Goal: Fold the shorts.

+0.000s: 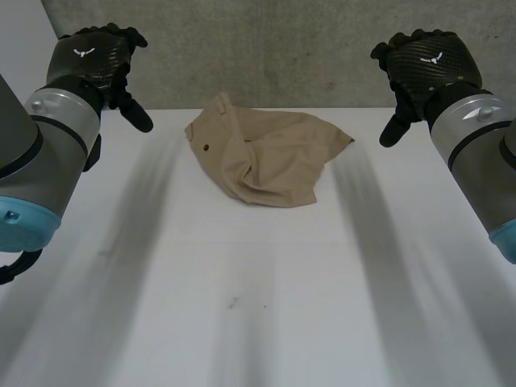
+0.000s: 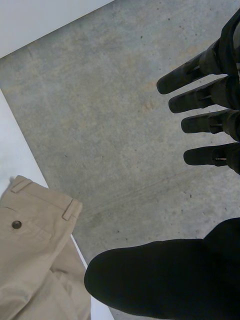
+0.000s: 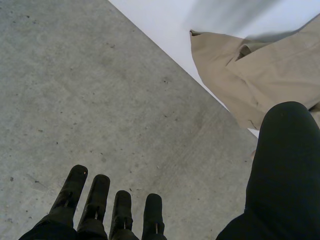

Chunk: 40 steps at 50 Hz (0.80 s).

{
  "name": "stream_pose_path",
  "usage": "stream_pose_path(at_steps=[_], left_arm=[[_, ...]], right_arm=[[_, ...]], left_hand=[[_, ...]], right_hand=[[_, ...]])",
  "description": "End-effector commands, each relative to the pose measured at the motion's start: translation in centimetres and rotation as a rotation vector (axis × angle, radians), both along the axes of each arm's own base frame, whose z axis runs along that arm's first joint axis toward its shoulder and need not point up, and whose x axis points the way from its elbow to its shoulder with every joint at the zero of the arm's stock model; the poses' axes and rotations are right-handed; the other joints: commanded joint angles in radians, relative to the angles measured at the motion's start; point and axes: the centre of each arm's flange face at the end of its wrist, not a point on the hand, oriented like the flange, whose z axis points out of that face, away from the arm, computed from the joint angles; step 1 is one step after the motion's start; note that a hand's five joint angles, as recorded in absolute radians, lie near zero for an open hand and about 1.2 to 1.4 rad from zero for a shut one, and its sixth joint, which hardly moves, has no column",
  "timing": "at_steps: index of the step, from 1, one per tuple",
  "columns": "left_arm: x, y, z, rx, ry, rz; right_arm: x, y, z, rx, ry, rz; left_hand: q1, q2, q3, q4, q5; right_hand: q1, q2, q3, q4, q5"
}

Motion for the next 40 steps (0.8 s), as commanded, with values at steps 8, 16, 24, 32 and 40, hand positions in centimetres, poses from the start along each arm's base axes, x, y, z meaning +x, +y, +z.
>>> stream_pose_path(at_steps=[8,16,24,32,40], left_arm=[[-0.1,0.1,-0.7,0.015,-0.010,-0.008],[0.0,0.1,-0.7,0.014,-0.008,-0.007],[0.3,-0.2,-1.0,0.021,-0.011,0.004],[0.4,-0.5,-1.5,0.031,-0.015,0.010],[0.3,-0.9,-2.0,0.034,-0.016,0.010]], right_arm=[[2.2,-0.7,-4.2,0.111,0.008,0.128],[6.0,-6.2,-11.2,0.212,-0.167,0.256],[8.3,-10.2,-17.4,0.217,-0.170,0.184],[9.1,-12.0,-20.0,0.235,-0.130,0.170],[9.4,-12.4,-20.0,0.226,-0.125,0.181]], left_hand=[[-0.031,-0.012,-0.032,-0.016,0.000],[-0.031,-0.012,-0.032,-0.016,0.000],[-0.031,-0.012,-0.032,-0.016,0.000],[-0.031,-0.012,-0.032,-0.016,0.000],[-0.031,-0.012,-0.032,-0.016,0.000]], right_hand=[[0.009,-0.052,-0.039,-0.063,-0.068],[0.009,-0.052,-0.039,-0.063,-0.068],[0.009,-0.052,-0.039,-0.063,-0.068],[0.009,-0.052,-0.039,-0.063,-0.068],[0.628,0.566,0.580,0.556,0.551]])
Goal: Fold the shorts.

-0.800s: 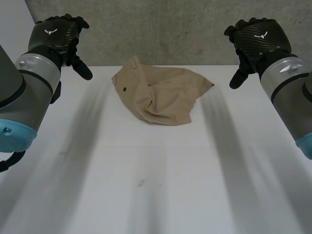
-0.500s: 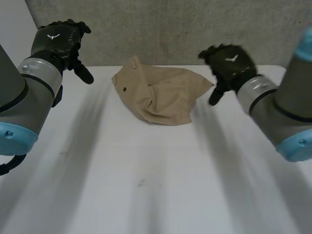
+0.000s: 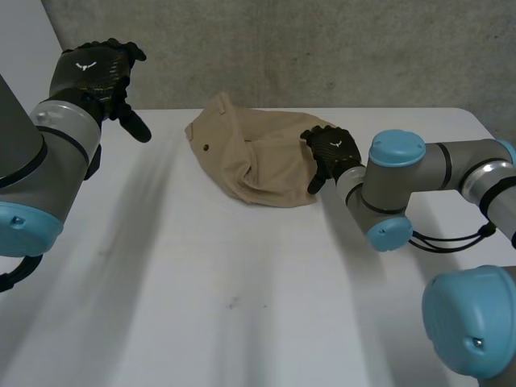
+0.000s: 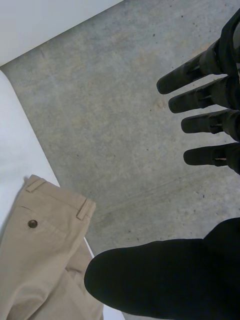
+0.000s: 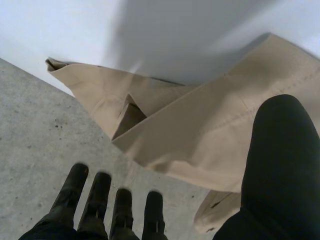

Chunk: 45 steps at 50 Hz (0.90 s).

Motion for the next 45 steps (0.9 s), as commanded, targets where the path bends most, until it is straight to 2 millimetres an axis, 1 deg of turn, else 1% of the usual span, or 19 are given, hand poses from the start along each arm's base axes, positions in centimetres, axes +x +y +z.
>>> stream_pose_path(at_steps=[1,3,4,5,11,15,17,19,20,21,23,24,27,28,30,31,34,35,45], left_arm=[[-0.2,-0.4,-0.6,0.006,-0.003,0.000],[-0.2,-0.5,-0.9,0.013,-0.005,0.000],[-0.2,-0.5,-0.9,0.013,-0.005,0.000],[-0.2,-0.5,-1.0,0.015,-0.005,0.000],[-0.2,-0.6,-1.1,0.017,-0.008,0.001],[-0.1,-0.6,-1.0,0.016,-0.006,0.003],[-0.2,-0.5,-1.1,0.018,-0.006,0.001],[-0.2,-0.5,-1.1,0.018,-0.006,0.001],[-0.2,-0.5,-1.1,0.019,-0.007,0.001],[-0.2,-0.5,-1.1,0.019,-0.007,0.000],[-0.2,-0.5,-1.1,0.018,-0.006,0.000],[-0.2,-0.5,-1.1,0.018,-0.006,0.000],[-0.2,-0.4,-1.1,0.019,-0.007,0.000],[-0.2,-0.4,-1.1,0.019,-0.007,-0.002],[-0.2,-0.4,-1.2,0.022,-0.008,0.000],[-0.2,-0.3,-1.2,0.023,-0.009,-0.002],[-0.2,-0.3,-1.5,0.029,-0.011,-0.002],[-0.2,-0.3,-1.4,0.028,-0.010,-0.002],[-0.1,-0.4,-1.7,0.035,-0.013,0.001]], right_arm=[[0.3,-0.3,0.2,-0.009,0.003,0.020],[0.4,-0.3,0.4,-0.014,-0.001,0.030],[0.5,-0.2,0.4,-0.014,-0.001,0.039],[0.5,-0.2,0.4,-0.014,-0.002,0.044],[0.5,0.1,0.4,-0.002,0.003,0.050],[0.5,0.5,1.7,-0.005,-0.007,0.054],[0.6,0.9,2.3,-0.003,-0.006,0.059],[0.8,1.5,2.3,0.003,-0.001,0.065],[1.2,1.9,2.7,-0.019,0.001,0.071],[1.4,2.1,2.8,-0.033,0.000,0.071],[1.8,2.4,2.9,-0.065,0.006,0.072],[2.1,2.5,2.8,-0.099,0.032,0.073],[2.4,2.7,2.4,-0.144,0.102,0.086],[2.5,2.7,2.0,-0.175,0.157,0.091],[2.6,2.8,1.2,-0.205,0.215,0.103],[2.9,2.8,0.5,-0.239,0.267,0.115],[3.5,2.9,-0.2,-0.290,0.327,0.130],[3.7,2.7,-0.4,-0.326,0.361,0.136],[4.5,2.2,-1.5,-0.476,0.491,0.182]], left_hand=[[-0.031,-0.012,-0.032,-0.016,0.000],[-0.031,-0.012,-0.032,-0.016,0.000],[-0.031,-0.012,-0.032,-0.016,0.000],[-0.031,-0.012,-0.032,-0.016,0.000],[-0.031,-0.012,-0.032,-0.016,0.000],[-0.031,-0.012,-0.032,-0.016,0.000],[-0.031,-0.012,-0.032,-0.016,0.000],[-0.031,-0.012,-0.032,-0.016,0.000],[-0.031,-0.012,-0.032,-0.016,0.000],[-0.031,-0.012,-0.032,-0.016,0.000],[-0.031,-0.012,-0.032,-0.016,0.000],[-0.034,-0.015,-0.035,-0.018,-0.003],[-0.034,-0.015,-0.035,-0.019,-0.003],[-0.034,-0.015,-0.035,-0.019,-0.003],[-0.034,-0.015,-0.035,-0.019,-0.003],[-0.034,-0.015,-0.035,-0.019,-0.003],[-0.034,-0.015,-0.035,-0.019,-0.003],[-0.034,-0.015,-0.035,-0.019,-0.003],[-0.034,-0.015,-0.035,-0.019,-0.003]], right_hand=[[0.634,0.587,0.589,0.581,0.576],[0.810,0.763,0.765,0.757,0.752],[1.067,1.019,1.021,1.014,1.009],[1.150,1.102,1.104,1.097,1.092],[1.150,1.103,1.105,1.098,1.092],[1.150,1.103,1.105,1.098,1.092],[1.150,1.103,1.105,1.098,1.092],[1.150,1.103,1.105,1.098,1.092],[1.150,1.103,1.105,1.098,1.092],[0.933,0.886,0.888,0.881,0.875],[0.189,0.142,0.144,0.137,0.131],[-0.071,-0.119,-0.117,-0.124,-0.129],[-0.071,-0.119,-0.117,-0.124,-0.129],[-0.071,-0.119,-0.117,-0.124,-0.129],[-0.064,-0.112,-0.110,-0.117,-0.122],[0.023,-0.024,-0.022,-0.029,-0.035],[0.118,0.070,0.072,0.065,0.060],[0.228,0.181,0.183,0.176,0.170],[0.318,0.270,0.272,0.265,0.260]])
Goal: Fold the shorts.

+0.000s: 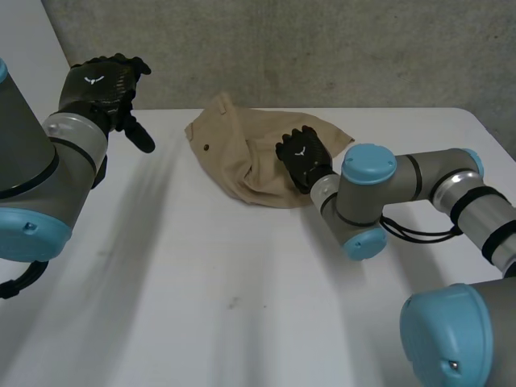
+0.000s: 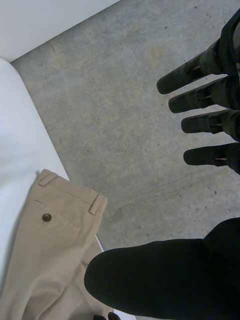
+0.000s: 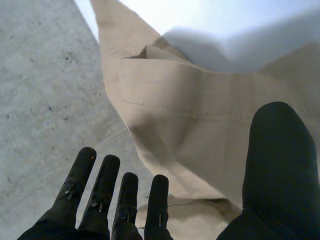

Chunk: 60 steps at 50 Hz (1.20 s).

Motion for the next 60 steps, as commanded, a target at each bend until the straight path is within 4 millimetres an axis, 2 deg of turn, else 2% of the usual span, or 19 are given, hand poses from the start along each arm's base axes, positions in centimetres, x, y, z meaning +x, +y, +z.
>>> stream_pose_path(at_steps=[1,7,10,15,20,23,24,28,31,32,34,39,42,43,47,49,53,54,60], left_arm=[[0.0,-0.1,-0.2,0.004,-0.002,0.000],[-0.1,-0.3,-0.6,0.013,-0.005,0.002],[-0.1,-0.3,-0.8,0.015,-0.006,0.000],[-0.1,-0.4,-0.8,0.015,-0.006,0.002],[-0.1,-0.3,-0.7,0.014,-0.006,0.002],[-0.1,-0.3,-0.7,0.014,-0.006,0.002],[-0.1,-0.3,-0.7,0.014,-0.006,0.002],[0.0,-0.3,-0.6,0.010,-0.004,0.002],[-0.1,-0.2,-0.6,0.011,-0.004,0.002],[-0.1,-0.2,-0.6,0.011,-0.005,0.000],[-0.1,-0.2,-0.6,0.012,-0.007,0.000],[-0.2,-0.1,-0.7,0.015,-0.009,-0.003],[-0.3,0.0,-1.1,0.025,-0.013,-0.009],[-0.3,0.1,-1.1,0.026,-0.014,-0.010],[-0.5,0.1,-1.9,0.047,-0.024,-0.014],[-0.8,0.0,-3.1,0.078,-0.036,-0.018],[-2.1,0.6,-5.0,0.128,-0.050,-0.048],[-2.5,0.8,-5.4,0.136,-0.054,-0.059],[-5.2,3.0,-7.9,0.191,-0.094,-0.142]], right_arm=[[0.5,-0.2,-0.6,-0.094,0.081,0.044],[1.0,-0.2,-1.1,-0.120,0.089,0.099],[1.2,-0.1,-1.4,-0.126,0.087,0.120],[1.4,-0.2,-0.7,-0.175,0.062,0.113],[0.8,1.0,4.5,-0.173,0.017,0.110],[0.2,2.2,6.5,-0.128,-0.018,0.122],[-0.3,3.1,8.2,-0.103,-0.050,0.123],[-1.9,5.9,11.5,-0.038,-0.079,0.132],[-3.0,8.0,12.5,0.018,-0.045,0.147],[-3.8,9.7,13.2,0.064,-0.013,0.166],[-4.7,11.5,13.6,0.124,0.031,0.190],[-8.1,18.7,12.7,0.336,0.276,0.340],[-9.9,21.9,12.6,0.394,0.391,0.405],[-11.1,24.1,12.3,0.459,0.459,0.461],[-12.7,26.9,12.3,0.515,0.534,0.551],[-12.6,26.9,12.4,0.506,0.520,0.563],[-12.3,25.4,12.4,0.511,0.421,0.509],[-12.3,24.2,12.5,0.505,0.366,0.461],[-12.3,19.6,13.4,0.483,0.120,0.297]], left_hand=[[-0.034,-0.015,-0.035,-0.019,-0.003],[-0.034,-0.015,-0.035,-0.019,-0.003],[-0.034,-0.015,-0.035,-0.019,-0.003],[-0.034,-0.015,-0.035,-0.019,-0.003],[-0.034,-0.015,-0.035,-0.019,-0.003],[-0.037,-0.018,-0.038,-0.021,-0.006],[-0.037,-0.018,-0.038,-0.021,-0.006],[-0.040,-0.021,-0.041,-0.024,-0.009],[-0.040,-0.021,-0.041,-0.024,-0.009],[-0.040,-0.021,-0.041,-0.024,-0.009],[-0.040,-0.021,-0.041,-0.024,-0.009],[-0.040,-0.021,-0.041,-0.024,-0.009],[-0.040,-0.021,-0.041,-0.024,-0.009],[-0.043,-0.024,-0.044,-0.027,-0.012],[-0.040,-0.021,-0.041,-0.024,-0.009],[-0.040,-0.021,-0.041,-0.024,-0.009],[-0.031,-0.012,-0.032,-0.016,0.000],[-0.028,-0.009,-0.030,-0.013,0.003],[-0.031,-0.012,-0.032,-0.016,0.000]], right_hand=[[0.209,0.160,0.145,0.139,0.161],[0.496,0.447,0.432,0.426,0.448],[1.003,0.954,0.939,0.933,0.955],[1.030,0.981,0.966,0.960,0.983],[1.030,0.981,0.966,0.960,0.983],[1.030,0.981,0.966,0.960,0.983],[1.030,0.981,0.966,0.960,0.983],[1.030,0.981,0.966,0.960,0.983],[1.030,0.981,0.966,0.960,0.983],[1.030,0.981,0.966,0.960,0.983],[1.030,0.981,0.966,0.960,0.983],[1.030,0.981,0.966,0.960,0.983],[1.030,0.981,0.966,0.960,0.983],[1.030,0.981,0.966,0.960,0.983],[1.030,0.981,0.966,0.960,0.983],[0.938,0.889,0.874,0.868,0.891],[-0.067,-0.117,-0.131,-0.137,-0.115],[-0.192,-0.241,-0.256,-0.261,-0.239],[-0.192,-0.241,-0.256,-0.261,-0.239]])
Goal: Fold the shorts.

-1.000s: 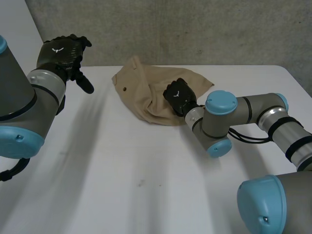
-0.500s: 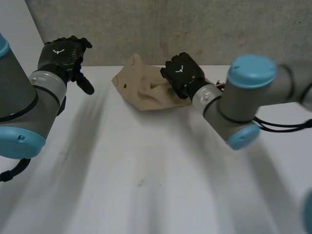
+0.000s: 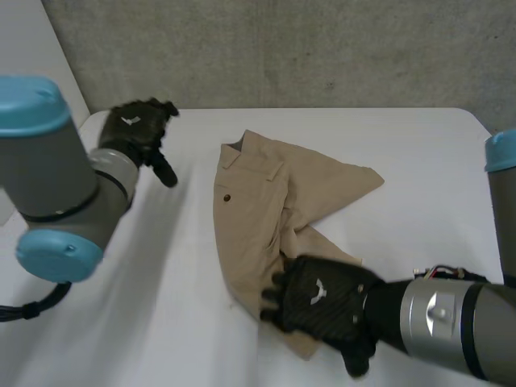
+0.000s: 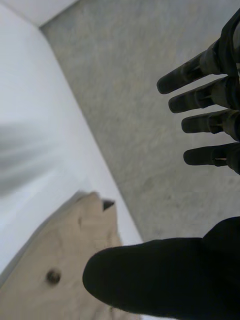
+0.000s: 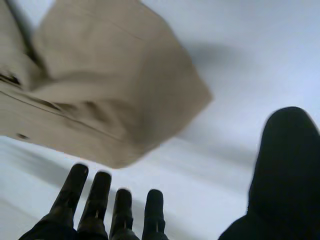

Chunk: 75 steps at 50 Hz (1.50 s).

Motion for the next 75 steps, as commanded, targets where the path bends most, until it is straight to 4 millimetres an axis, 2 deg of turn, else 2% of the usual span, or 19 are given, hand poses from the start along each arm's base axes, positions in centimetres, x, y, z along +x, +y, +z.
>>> stream_pose_path(at_steps=[1,2,6,12,16,17,22,27,29,42,45,58,61,63,66,70,71,74,75], left_arm=[[-2.8,2.3,-3.1,0.071,-0.041,-0.086],[-3.0,2.4,-3.3,0.078,-0.045,-0.091],[-3.5,3.1,-4.2,0.097,-0.060,-0.105],[-3.2,3.2,-4.2,0.094,-0.071,-0.049],[-2.9,3.3,-4.0,0.090,-0.072,-0.017],[-2.8,3.3,-4.0,0.091,-0.072,-0.012],[-1.9,4.4,-3.5,0.098,-0.069,0.000],[-0.8,5.8,-3.2,0.127,-0.031,0.012],[-0.4,6.2,-3.1,0.140,-0.011,0.016],[1.7,9.7,-3.6,0.215,0.027,0.025],[1.9,10.2,-3.7,0.222,0.022,0.020],[2.3,10.8,-4.3,0.243,0.010,0.020],[2.4,10.6,-4.4,0.243,0.012,0.028],[2.4,10.6,-4.4,0.243,0.014,0.031],[2.5,10.5,-4.4,0.247,0.025,0.037],[2.3,10.2,-4.3,0.264,0.088,0.053],[2.3,10.1,-4.2,0.273,0.115,0.061],[2.4,10.0,-4.2,0.325,0.201,0.088],[2.3,9.9,-4.2,0.341,0.227,0.091]], right_arm=[[0.2,-6.2,1.1,-0.016,-0.263,-0.281],[0.2,-7.3,1.4,-0.023,-0.322,-0.326],[0.9,-9.5,1.8,-0.070,-0.436,-0.372],[2.8,-14.1,1.1,-0.243,-0.506,-0.363],[4.8,-16.5,0.2,-0.352,-0.508,-0.317],[5.8,-17.3,-0.6,-0.382,-0.498,-0.288],[7.8,-19.5,-3.5,-0.433,-0.461,-0.230],[9.1,-20.9,-6.8,-0.413,-0.455,-0.171],[9.7,-21.1,-7.9,-0.400,-0.460,-0.134],[11.0,-22.4,-10.7,-0.392,-0.483,-0.070],[11.2,-22.5,-10.5,-0.400,-0.495,-0.054],[13.1,-21.2,-9.7,-0.430,-0.538,-0.001],[13.4,-21.1,-10.7,-0.418,-0.536,0.006],[13.7,-21.0,-11.3,-0.418,-0.531,-0.004],[13.7,-21.3,-11.0,-0.439,-0.525,-0.049],[13.5,-22.1,-7.3,-0.547,-0.530,-0.206],[13.6,-21.9,-5.4,-0.591,-0.549,-0.238],[13.8,-20.8,-2.7,-0.624,-0.580,-0.238],[13.9,-19.9,-1.0,-0.642,-0.594,-0.230]], left_hand=[[-0.031,-0.009,-0.032,-0.013,0.000],[-0.031,-0.009,-0.032,-0.013,0.000],[-0.034,-0.012,-0.035,-0.016,-0.003],[-0.034,-0.012,-0.035,-0.016,-0.003],[-0.031,-0.009,-0.032,-0.013,0.000],[-0.031,-0.009,-0.032,-0.013,0.000],[-0.031,-0.009,-0.032,-0.013,0.000],[-0.031,-0.009,-0.032,-0.013,0.000],[-0.028,-0.006,-0.029,-0.010,0.003],[-0.034,-0.012,-0.035,-0.016,-0.003],[-0.034,-0.012,-0.035,-0.016,-0.003],[-0.037,-0.015,-0.038,-0.019,-0.006],[-0.040,-0.018,-0.041,-0.022,-0.009],[-0.040,-0.018,-0.041,-0.022,-0.009],[-0.040,-0.018,-0.041,-0.022,-0.009],[-0.066,-0.045,-0.067,-0.048,-0.035],[-0.066,-0.045,-0.067,-0.048,-0.036],[-0.084,-0.062,-0.085,-0.066,-0.053],[-0.084,-0.062,-0.085,-0.066,-0.053]], right_hand=[[-0.028,-0.053,-0.051,-0.064,-0.081],[-0.028,-0.053,-0.051,-0.064,-0.081],[-0.028,-0.053,-0.051,-0.064,-0.081],[-0.028,-0.053,-0.051,-0.064,-0.081],[-0.003,-0.028,-0.026,-0.039,-0.057],[0.049,0.024,0.026,0.014,-0.004],[0.064,0.039,0.041,0.029,0.011],[0.123,0.098,0.100,0.087,0.070],[0.219,0.194,0.196,0.184,0.166],[0.463,0.438,0.440,0.428,0.410],[0.671,0.646,0.648,0.636,0.618],[0.836,0.811,0.813,0.801,0.783],[1.192,1.167,1.169,1.157,1.139],[1.193,1.169,1.171,1.158,1.140],[1.193,1.169,1.171,1.158,1.140],[1.193,1.169,1.171,1.158,1.140],[1.193,1.169,1.171,1.158,1.140],[1.193,1.169,1.171,1.158,1.140],[1.193,1.169,1.171,1.158,1.140]])
